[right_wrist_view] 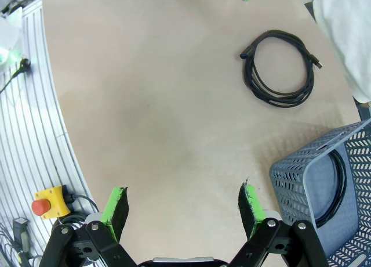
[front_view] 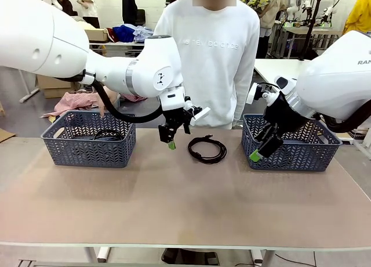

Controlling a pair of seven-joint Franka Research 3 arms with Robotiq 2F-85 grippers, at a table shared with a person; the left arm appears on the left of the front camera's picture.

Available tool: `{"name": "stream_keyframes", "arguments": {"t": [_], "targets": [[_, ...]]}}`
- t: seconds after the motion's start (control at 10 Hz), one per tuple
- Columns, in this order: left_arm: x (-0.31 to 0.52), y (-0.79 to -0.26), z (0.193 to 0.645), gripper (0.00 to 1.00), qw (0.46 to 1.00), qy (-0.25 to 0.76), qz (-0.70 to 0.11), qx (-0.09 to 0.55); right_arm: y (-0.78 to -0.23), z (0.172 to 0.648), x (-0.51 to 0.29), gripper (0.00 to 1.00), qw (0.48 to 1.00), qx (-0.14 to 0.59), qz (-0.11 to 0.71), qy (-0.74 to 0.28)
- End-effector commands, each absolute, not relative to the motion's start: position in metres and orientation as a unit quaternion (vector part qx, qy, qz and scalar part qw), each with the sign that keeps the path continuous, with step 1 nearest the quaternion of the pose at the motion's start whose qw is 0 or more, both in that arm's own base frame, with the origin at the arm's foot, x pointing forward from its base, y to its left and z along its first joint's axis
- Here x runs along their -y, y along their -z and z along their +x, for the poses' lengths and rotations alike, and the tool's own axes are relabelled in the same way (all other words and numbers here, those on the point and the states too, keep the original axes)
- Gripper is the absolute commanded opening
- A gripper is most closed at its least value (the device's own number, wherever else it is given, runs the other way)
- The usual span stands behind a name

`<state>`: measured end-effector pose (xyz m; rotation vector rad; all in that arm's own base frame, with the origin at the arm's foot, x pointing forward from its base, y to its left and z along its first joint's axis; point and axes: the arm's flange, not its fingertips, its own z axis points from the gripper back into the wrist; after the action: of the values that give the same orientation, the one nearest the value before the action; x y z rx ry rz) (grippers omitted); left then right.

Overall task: Organize the cables according to human instructions.
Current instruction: Pick up a bundle of cables and place it in the basket indicated by the human.

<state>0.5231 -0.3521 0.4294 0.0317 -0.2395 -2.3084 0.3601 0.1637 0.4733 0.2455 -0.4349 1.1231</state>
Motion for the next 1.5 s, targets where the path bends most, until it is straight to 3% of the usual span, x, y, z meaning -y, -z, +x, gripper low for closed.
{"name": "stream_keyframes", "arguments": {"t": [0.0, 0.2, 0.5, 1.4], "targets": [[0.36, -0.423, 0.546, 1.0, 0.3, 0.949, 0.05, 0.085, -0.475, 0.361, -0.165, 1.0, 0.818, 0.203, 0.114, -0.526], [0.375, -0.411, 0.56, 1.0, 0.219, 0.973, 0.048, 0.063, -0.475, 0.361, -0.165, 1.0, 0.818, 0.203, 0.114, -0.526], [0.397, -0.389, 0.572, 1.0, 0.168, 0.983, 0.051, 0.057, -0.475, 0.361, -0.165, 1.0, 0.818, 0.203, 0.114, -0.526], [0.406, -0.367, 0.575, 1.0, 0.171, 0.982, 0.047, 0.059, -0.475, 0.361, -0.165, 1.0, 0.818, 0.203, 0.114, -0.526]]}}
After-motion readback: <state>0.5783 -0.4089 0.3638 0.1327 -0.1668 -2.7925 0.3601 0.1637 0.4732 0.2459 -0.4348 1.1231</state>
